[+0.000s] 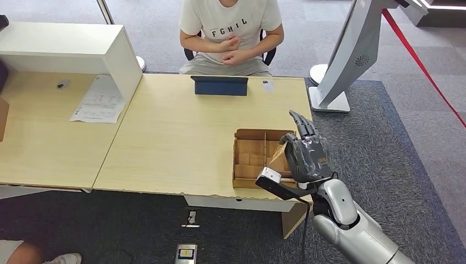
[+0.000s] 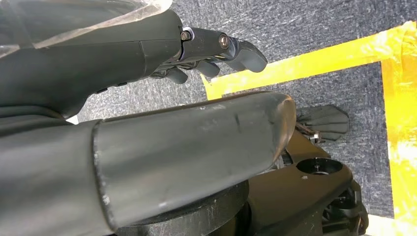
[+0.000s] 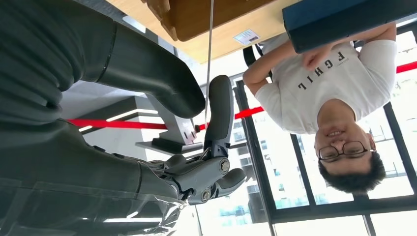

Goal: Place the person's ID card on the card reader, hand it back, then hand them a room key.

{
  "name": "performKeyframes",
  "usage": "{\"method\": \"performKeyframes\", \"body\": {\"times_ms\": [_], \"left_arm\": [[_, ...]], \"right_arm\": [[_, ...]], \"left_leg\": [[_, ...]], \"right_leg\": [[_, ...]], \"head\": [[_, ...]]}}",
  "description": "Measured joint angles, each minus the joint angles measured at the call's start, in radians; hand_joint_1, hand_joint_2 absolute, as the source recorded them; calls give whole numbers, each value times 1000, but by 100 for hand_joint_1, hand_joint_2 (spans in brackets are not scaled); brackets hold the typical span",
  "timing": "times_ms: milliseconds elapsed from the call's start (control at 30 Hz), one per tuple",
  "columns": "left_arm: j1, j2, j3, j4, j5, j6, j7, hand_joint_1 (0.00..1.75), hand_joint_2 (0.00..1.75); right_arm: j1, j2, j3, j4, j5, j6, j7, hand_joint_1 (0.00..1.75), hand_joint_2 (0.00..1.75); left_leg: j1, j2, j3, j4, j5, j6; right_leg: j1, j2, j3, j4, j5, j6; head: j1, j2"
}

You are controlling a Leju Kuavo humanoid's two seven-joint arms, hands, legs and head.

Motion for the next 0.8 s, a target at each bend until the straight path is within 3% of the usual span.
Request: {"method": "performKeyframes", "body": {"times_ms": [167, 333, 533, 800], "left_arm": [[-3, 0, -2, 0, -17, 0, 1, 0, 0], [-13, 0, -8, 0, -45, -12, 9, 0, 0], [-36, -1, -25, 0, -73, -36, 22, 0, 0], [-50, -1, -41, 0, -89, -40, 42, 0, 0]], "right_arm": [[-24, -4, 1, -9, -18, 21, -12, 175, 175], [-108, 10, 11, 18, -5, 92, -20, 175, 175], [-255, 66, 34, 128, 35, 158, -9, 175, 175], [-379, 153, 61, 293, 66, 211, 1, 175, 175]], "left_leg": [[0, 0, 0, 0, 0, 0], [0, 0, -1, 0, 1, 0], [0, -1, -1, 0, 2, -1], [0, -1, -1, 0, 3, -1]], "right_leg": [[0, 0, 0, 1, 0, 0], [0, 0, 0, 1, 0, 0], [0, 0, -1, 2, 1, -1], [0, 0, -1, 3, 1, -1]], "head": [[0, 0], [0, 0], [0, 0], [0, 0]]}}
